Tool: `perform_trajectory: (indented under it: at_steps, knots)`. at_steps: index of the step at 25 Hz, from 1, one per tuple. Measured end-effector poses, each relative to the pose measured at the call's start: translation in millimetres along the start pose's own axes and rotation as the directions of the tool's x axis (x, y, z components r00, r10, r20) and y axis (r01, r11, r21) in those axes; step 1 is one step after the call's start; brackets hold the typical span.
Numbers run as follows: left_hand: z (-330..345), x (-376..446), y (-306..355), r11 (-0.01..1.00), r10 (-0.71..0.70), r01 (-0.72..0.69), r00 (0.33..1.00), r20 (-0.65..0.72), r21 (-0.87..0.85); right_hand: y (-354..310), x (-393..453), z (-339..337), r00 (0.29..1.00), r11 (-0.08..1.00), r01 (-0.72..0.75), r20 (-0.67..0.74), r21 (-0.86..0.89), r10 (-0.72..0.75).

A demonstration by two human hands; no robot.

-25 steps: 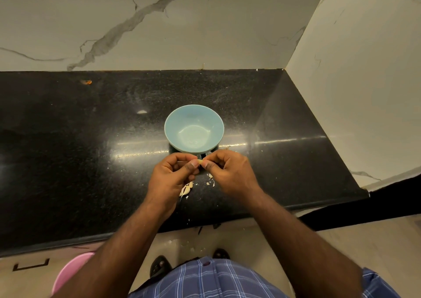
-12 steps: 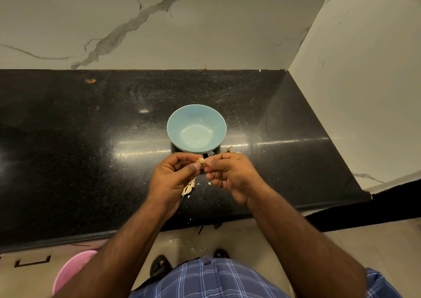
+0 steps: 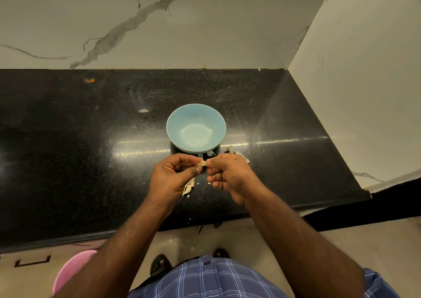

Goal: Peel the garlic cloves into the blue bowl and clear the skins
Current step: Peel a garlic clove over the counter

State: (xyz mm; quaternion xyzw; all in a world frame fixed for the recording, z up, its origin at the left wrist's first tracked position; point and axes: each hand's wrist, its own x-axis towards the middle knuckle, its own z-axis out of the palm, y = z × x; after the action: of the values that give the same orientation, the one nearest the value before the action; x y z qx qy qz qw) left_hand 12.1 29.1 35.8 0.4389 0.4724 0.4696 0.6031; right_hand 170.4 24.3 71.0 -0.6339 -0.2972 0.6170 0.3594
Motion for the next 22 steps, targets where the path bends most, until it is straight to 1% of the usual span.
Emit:
perform_trajectory:
  at_steps: [3, 4, 5, 7, 10, 13, 15, 18, 22]
  knots:
    - [3.1, -0.5, -1.7, 0.989, -0.057, 0.053, 0.998, -0.026, -0.139, 0.3, -0.9, 0.4, 0.995, 0.992, -0.087, 0.052, 0.096, 0.082]
    - [4.1, -0.7, -2.0, 0.984, -0.077, 0.072, 0.997, -0.03, -0.161, 1.0, -1.5, 0.6, 0.992, 0.987, -0.109, 0.071, 0.12, 0.101]
    - [4.8, -0.9, -2.3, 0.983, -0.089, 0.082, 0.996, -0.032, -0.164, 2.0, -2.2, 0.8, 0.992, 0.985, -0.111, 0.083, 0.132, 0.1]
    - [4.8, -0.7, -2.8, 0.983, -0.1, 0.093, 0.994, -0.036, -0.159, 4.1, -1.5, 0.7, 0.996, 0.991, -0.051, 0.08, 0.121, 0.042]
    - [4.1, 0.3, -2.6, 0.981, -0.112, 0.103, 0.993, -0.048, -0.163, 7.5, 2.0, -1.1, 0.994, 0.995, 0.103, 0.029, 0.015, -0.103]
    - [4.0, -0.5, -2.5, 0.969, -0.14, 0.126, 0.989, -0.054, -0.214, 8.2, 6.7, -9.6, 0.979, 0.979, 0.194, -0.043, -0.068, -0.197]
    - [3.5, -0.6, -3.2, 0.959, -0.162, 0.145, 0.985, -0.05, -0.245, 8.3, 10.2, -21.0, 0.967, 0.968, 0.23, -0.088, -0.101, -0.239]
    - [2.1, 0.6, -5.0, 0.964, -0.175, 0.161, 0.984, -0.046, -0.213, 10.5, 17.5, -39.9, 0.927, 0.907, 0.281, -0.154, -0.314, -0.341]
    - [1.5, 1.4, -6.6, 0.979, -0.166, 0.16, 0.985, -0.047, -0.125, 10.3, 19.2, -50.3, 0.932, 0.832, 0.255, -0.103, -0.493, -0.347]
